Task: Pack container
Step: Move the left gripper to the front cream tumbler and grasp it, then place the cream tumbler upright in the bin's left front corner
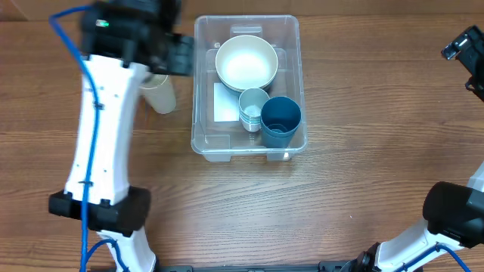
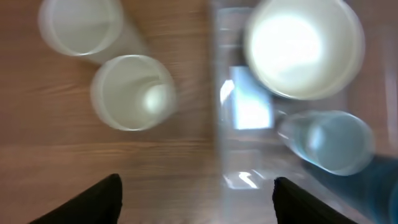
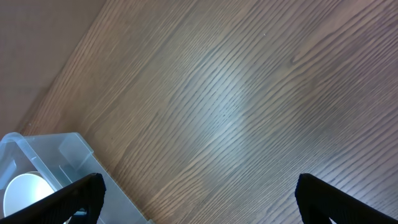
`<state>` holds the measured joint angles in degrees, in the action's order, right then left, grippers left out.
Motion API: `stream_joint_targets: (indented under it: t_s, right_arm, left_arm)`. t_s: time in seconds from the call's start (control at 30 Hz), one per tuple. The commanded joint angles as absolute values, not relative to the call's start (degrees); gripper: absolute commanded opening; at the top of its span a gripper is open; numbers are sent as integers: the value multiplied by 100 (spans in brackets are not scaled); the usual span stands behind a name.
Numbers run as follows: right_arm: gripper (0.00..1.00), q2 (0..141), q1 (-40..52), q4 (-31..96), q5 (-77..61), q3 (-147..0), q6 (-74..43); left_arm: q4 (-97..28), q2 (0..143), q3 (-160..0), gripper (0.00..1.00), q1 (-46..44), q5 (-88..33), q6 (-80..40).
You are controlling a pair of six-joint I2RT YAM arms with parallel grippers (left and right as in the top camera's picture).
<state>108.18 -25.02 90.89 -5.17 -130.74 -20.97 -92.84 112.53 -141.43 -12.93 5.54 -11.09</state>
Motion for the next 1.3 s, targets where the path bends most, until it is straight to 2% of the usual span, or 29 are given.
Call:
stream_joint_targets:
  t_s: [0.0, 0.2, 0.47, 0.5, 0.57, 0.63, 0.7, 0.77, 0.8, 1.13, 1.27]
  right_arm:
    - [100, 10739, -2493, 9059, -521, -13196, -2147]
    - [100, 10739, -2493, 9059, -521, -13196, -2147]
    - [100, 10739, -2493, 9059, -523, -13196, -2147]
    - [100, 10742, -2493, 9059, -521, -13196, -2147]
    - [100, 10742, -2493, 9059, -523, -13196, -2147]
    - [100, 10742, -2493, 9059, -523, -13196, -2147]
    - [100, 10739, -2493, 9059, -523, -13196, -2147]
    - [100, 10739, -2493, 9059, -521, -13196, -2147]
    - [100, 10739, -2493, 9059, -521, -13196, -2147]
    - [100, 10742, -2493, 9059, -521, -13196, -2147]
    - [100, 10739, -2493, 9059, -521, -13196, -2147]
  left_arm:
    - [-9190, 11515, -14184, 79, -727, 484, -519]
    - [-9122, 12560, -14184, 79, -635, 486, 408]
    - [-8906, 13511, -14184, 77, -635, 436, 757]
    - [-8858, 13541, -14184, 74, -635, 432, 755]
    - [-8851, 13566, -14184, 51, -635, 307, 803]
    - [-8938, 13566, -14184, 39, -635, 292, 840]
    - [-9067, 13566, -14145, 21, -637, 290, 834]
    - [-9133, 13566, -14101, 7, -639, 292, 810]
    - [-9161, 13566, -14077, 4, -639, 296, 764]
    - [-9653, 13343, -14171, 4, -998, 193, 381]
    - [-9679, 12711, -14204, 4, -1203, 298, 104]
